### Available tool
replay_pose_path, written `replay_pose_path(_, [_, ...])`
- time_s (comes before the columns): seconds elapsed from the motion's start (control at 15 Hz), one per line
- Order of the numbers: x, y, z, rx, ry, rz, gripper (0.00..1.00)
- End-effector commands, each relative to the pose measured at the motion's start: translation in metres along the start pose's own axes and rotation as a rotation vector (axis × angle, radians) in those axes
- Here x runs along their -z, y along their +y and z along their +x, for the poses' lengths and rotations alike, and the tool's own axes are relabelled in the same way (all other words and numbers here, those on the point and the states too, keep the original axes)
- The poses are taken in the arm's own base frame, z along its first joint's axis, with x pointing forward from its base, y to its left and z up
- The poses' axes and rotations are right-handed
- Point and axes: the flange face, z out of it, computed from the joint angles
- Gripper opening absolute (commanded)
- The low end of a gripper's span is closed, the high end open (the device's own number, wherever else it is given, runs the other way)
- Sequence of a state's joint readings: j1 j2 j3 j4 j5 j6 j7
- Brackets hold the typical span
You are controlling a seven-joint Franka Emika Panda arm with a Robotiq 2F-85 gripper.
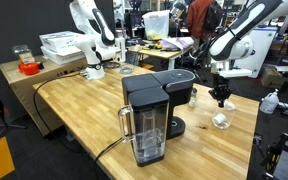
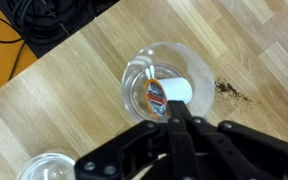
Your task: Uncover the glass jar and put a coffee pod inside
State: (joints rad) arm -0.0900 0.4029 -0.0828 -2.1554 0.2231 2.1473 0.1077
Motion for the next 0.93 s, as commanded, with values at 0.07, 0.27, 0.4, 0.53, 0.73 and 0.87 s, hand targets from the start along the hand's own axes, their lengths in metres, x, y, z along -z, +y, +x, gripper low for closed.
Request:
replay_pose_path(0.07, [0.012, 0.006, -0.023, 0.038, 0.023, 0.027, 0.0])
replay_pose_path(0.27, [0.014, 0.01, -0.041, 0.05, 0.082, 0.026, 0.0])
replay_pose_path(0.4, [0.017, 0.016, -0.057, 0.048, 0.141, 0.028, 0.0])
replay_pose_path(0.53, [0.021, 0.023, -0.076, 0.045, 0.198, 0.043, 0.0])
replay_pose_path(0.73, [0.026, 0.037, -0.11, 0.042, 0.262, 0.063, 0.0])
replay_pose_path(0.87, [0.026, 0.046, -0.133, 0.05, 0.289, 0.068, 0.0])
